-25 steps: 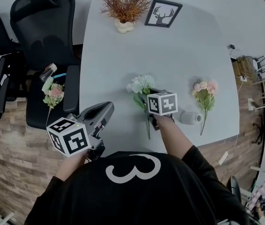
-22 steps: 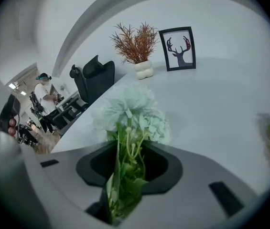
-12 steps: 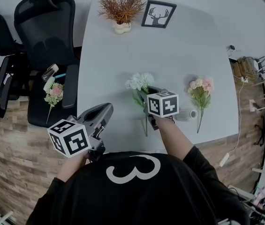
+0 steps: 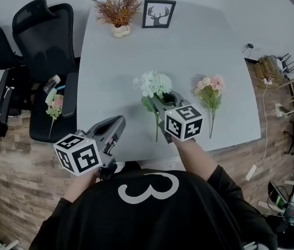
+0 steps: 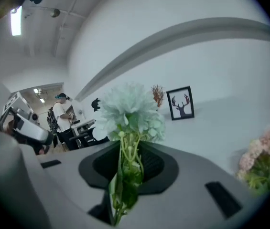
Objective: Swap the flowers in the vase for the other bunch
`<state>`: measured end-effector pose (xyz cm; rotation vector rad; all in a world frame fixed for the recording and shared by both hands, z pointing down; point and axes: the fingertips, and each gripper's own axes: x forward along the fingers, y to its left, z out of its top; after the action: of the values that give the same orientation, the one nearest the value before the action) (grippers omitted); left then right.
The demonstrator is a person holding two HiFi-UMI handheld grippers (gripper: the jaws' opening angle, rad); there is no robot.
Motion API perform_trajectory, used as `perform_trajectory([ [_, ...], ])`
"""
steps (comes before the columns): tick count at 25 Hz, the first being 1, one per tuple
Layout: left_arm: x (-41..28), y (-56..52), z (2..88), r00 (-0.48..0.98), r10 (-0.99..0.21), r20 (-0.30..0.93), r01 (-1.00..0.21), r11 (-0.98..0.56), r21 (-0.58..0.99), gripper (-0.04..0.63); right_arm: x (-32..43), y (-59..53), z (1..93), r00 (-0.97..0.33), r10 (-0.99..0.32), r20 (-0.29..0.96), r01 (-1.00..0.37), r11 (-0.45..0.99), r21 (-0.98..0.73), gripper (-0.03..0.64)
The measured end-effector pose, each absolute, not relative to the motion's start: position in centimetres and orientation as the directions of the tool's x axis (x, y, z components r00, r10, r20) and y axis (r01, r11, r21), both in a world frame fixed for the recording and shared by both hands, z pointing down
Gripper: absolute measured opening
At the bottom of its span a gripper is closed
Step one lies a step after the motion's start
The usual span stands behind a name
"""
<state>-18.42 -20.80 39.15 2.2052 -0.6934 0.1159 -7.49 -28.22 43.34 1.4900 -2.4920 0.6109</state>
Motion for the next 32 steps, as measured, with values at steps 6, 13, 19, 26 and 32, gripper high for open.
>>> perform_trajectory([
  [6,-15.7,-18.3,38.2,0.862,-0.41,0.298,-0.497,-0.566,0.657,0.011,-4.9,-25.4,36.4,-0.498,-0.853,0.153,-0.864,0.473,-0.175,0.092],
  [13,-12.9,-15.9,37.5,0.879,-0.373,0.295,-0.472,-0.607,0.639,0.011,-1.1,-21.0,28.2,-0.469,-0.88,-0.078,-0.876,0.475,-0.09,0.086],
  [19,-11.4,-14.7,37.4,0.885,-0.359,0.295,-0.463,-0.63,0.624,0.011,2.4,-17.5,22.4,-0.397,-0.889,-0.229,-0.913,0.408,-0.001,0.083],
  [26,-10.6,-13.7,38.0,0.885,-0.354,0.302,-0.464,-0.632,0.62,0.011,6.1,-15.0,20.1,-0.314,-0.891,-0.328,-0.949,0.286,0.131,0.083],
  [32,-10.2,-14.0,37.9,0.883,-0.36,0.301,-0.469,-0.631,0.618,0.011,6.6,-15.2,21.4,-0.299,-0.897,-0.326,-0.952,0.255,0.171,0.078],
])
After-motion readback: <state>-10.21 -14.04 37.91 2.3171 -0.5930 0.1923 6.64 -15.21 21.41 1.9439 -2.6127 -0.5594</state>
